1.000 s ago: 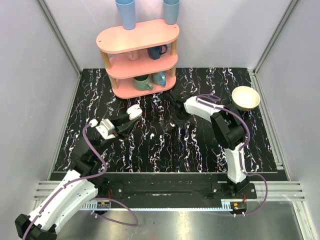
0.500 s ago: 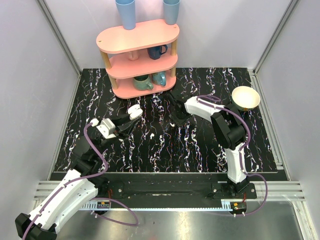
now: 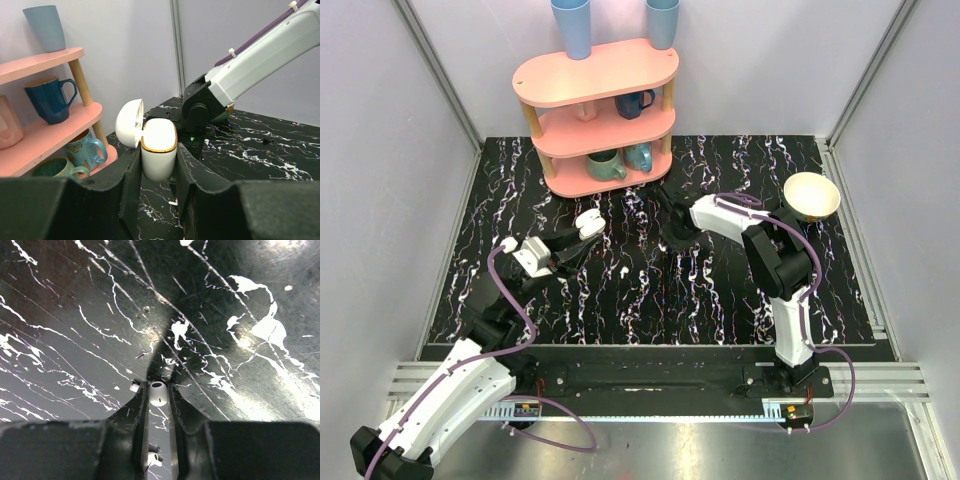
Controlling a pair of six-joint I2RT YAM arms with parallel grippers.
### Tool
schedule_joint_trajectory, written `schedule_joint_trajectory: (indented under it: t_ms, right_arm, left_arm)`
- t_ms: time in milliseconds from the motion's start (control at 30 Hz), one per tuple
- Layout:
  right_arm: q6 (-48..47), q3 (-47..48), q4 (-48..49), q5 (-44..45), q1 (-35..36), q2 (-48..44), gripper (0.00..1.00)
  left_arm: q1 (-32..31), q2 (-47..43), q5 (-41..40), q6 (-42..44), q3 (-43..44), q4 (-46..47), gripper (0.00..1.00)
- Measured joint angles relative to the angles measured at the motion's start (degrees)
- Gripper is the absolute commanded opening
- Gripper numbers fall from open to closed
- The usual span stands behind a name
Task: Insert the wireless bluetooth earbuds into the charging case
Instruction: Adjust the right earbud at the center of the board.
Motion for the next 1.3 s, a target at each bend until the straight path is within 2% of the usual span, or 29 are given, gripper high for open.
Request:
schedule_joint_trajectory:
  t_ms: [300, 433, 700, 1033, 1300]
  right_arm:
    - [-8.5, -1.1, 4.0, -0.3, 0.0, -0.5, 0.11]
    - [-15.4, -1.3, 6.6, -0.6, 0.0, -0.6, 0.1]
    - [-35.0, -3.9, 11.9, -2.4, 0.0, -1.9, 0.11]
    - [-63.2, -4.7, 12.3, -3.7, 0.0, -3.3, 0.18]
    - [-74.1, -0.9, 8.6, -4.8, 0.0, -1.1, 0.31]
  left_arm:
    - [0.0, 0.0, 0.0, 0.0, 0.0, 0.0, 0.0]
    - [0.0, 0.0, 0.0, 0.0, 0.0, 0.0, 0.0]
    - [0.0, -0.1, 0.0, 0.1, 0.0, -0.6, 0.0]
    - [0.0, 0.0, 0.0, 0.1, 0.0, -0.7, 0.0]
    - [0.0, 0.0, 0.1, 0.1, 0.0, -0.7, 0.0]
